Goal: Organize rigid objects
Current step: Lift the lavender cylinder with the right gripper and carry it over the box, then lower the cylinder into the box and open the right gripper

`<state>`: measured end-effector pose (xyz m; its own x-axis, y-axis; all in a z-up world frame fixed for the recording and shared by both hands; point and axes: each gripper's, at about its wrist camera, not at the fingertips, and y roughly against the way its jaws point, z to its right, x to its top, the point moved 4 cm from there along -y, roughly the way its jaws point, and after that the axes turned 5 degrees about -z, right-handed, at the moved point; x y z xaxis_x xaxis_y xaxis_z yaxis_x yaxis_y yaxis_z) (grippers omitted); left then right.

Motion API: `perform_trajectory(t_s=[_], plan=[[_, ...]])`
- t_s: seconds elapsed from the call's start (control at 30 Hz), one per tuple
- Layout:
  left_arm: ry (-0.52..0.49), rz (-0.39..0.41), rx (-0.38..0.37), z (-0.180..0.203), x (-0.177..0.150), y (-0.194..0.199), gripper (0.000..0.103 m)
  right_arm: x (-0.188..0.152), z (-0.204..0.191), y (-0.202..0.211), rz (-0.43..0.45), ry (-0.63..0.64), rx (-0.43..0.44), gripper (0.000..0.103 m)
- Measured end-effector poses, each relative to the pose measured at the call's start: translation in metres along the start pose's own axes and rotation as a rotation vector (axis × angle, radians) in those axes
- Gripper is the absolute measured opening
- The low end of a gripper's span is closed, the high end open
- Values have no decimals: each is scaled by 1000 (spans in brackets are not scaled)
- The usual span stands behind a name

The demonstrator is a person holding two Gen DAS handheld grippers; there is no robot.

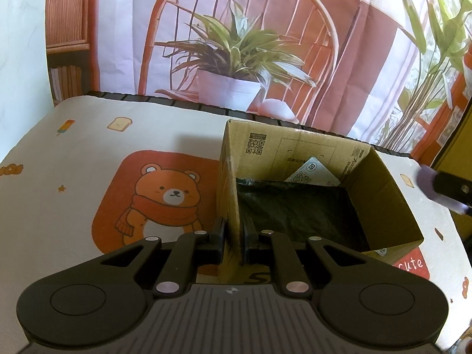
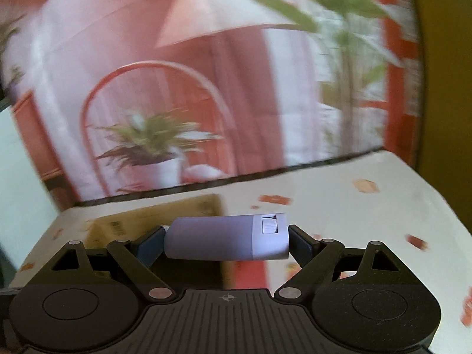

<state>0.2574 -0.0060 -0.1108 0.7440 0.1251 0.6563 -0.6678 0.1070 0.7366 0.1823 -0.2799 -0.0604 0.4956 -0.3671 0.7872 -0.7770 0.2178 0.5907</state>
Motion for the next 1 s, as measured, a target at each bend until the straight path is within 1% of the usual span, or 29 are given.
perform_trajectory(t_s=[0.1,0.2,0.37,0.43,0.67,0.83,0.87,1.0], plan=[[2,-2,-2,0,0,0,13,2,-24,-17,-36,51,56,86],[3,-3,-5,-1,1,-1,14,2,-43,-36,-81,75,99,86],[6,-3,-7,-1,1,-1,14,2,-68,-61,-139,122,134,86],[9,-3,-9,-2,1,-1,14,1,-71,-69,-170,112,139,85],[14,-2,-14,-2,1,-2,14,-10,-66,-92,-281,45,109,86],[17,-2,-15,-2,1,-2,14,-13,-70,-96,-298,90,81,85],[18,-3,-15,-2,1,-2,14,-13,-71,-96,-300,97,76,82],[20,-4,-15,-2,1,-2,14,-12,-70,-98,-303,104,68,79]])
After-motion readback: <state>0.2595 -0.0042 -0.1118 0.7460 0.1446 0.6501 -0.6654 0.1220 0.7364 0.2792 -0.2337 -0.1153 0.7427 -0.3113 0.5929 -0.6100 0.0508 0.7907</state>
